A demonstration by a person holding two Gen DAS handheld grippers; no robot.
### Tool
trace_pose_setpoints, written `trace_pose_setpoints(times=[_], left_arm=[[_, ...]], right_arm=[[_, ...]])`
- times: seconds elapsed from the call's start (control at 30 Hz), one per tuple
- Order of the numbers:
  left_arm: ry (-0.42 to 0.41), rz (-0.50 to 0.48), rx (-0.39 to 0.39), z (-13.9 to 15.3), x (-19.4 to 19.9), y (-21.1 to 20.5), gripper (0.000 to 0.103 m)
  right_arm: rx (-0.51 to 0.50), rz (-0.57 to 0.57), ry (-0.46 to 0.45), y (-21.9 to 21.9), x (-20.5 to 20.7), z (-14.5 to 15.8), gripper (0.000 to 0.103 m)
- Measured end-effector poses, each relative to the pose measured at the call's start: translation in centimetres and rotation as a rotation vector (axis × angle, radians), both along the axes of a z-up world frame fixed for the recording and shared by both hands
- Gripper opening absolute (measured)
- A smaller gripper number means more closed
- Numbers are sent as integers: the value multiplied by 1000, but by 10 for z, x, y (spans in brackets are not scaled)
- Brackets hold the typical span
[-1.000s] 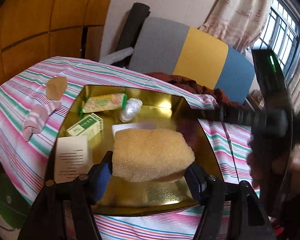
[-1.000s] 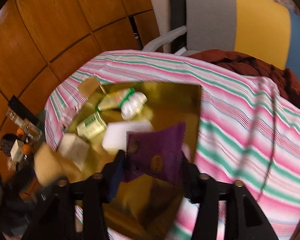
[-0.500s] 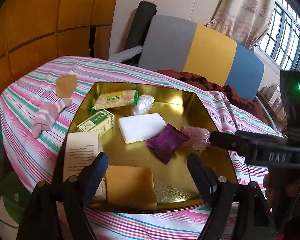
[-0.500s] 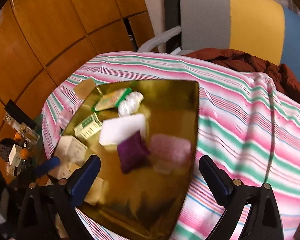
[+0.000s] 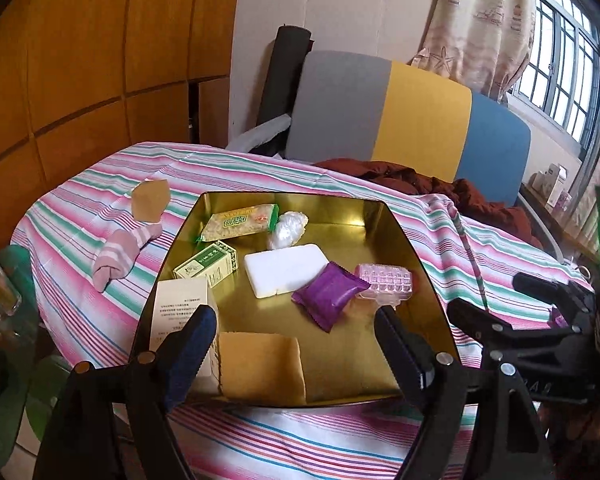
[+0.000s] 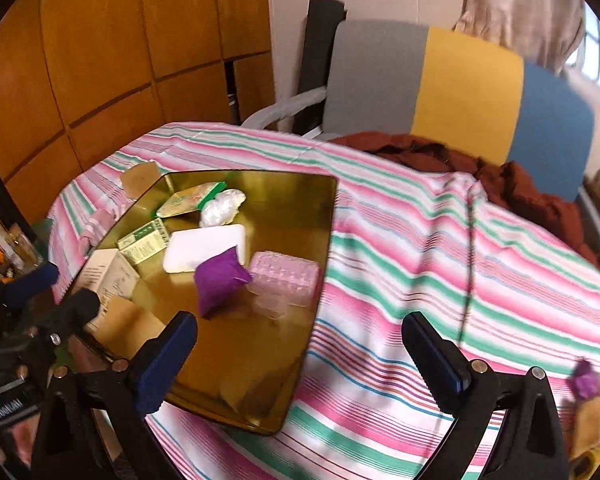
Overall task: Organize objects
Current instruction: 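Move both grippers back to the remaining pile of items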
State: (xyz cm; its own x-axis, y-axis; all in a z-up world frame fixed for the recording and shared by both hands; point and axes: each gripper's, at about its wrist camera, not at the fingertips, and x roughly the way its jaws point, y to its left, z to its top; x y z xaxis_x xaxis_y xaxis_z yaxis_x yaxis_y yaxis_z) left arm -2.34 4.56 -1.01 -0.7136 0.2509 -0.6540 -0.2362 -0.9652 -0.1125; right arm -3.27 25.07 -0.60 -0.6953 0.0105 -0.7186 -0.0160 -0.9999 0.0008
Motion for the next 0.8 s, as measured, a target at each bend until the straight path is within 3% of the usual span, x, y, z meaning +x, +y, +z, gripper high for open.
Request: trace_pose_setpoints(times=[0.23, 0.8], left_arm=[[23, 1, -15, 0, 10, 6, 83], [39, -95, -60, 3, 23, 34, 83]], right_arm=[[63, -84, 54, 6, 28, 2, 103], [25, -212, 59, 48, 78, 1, 103]])
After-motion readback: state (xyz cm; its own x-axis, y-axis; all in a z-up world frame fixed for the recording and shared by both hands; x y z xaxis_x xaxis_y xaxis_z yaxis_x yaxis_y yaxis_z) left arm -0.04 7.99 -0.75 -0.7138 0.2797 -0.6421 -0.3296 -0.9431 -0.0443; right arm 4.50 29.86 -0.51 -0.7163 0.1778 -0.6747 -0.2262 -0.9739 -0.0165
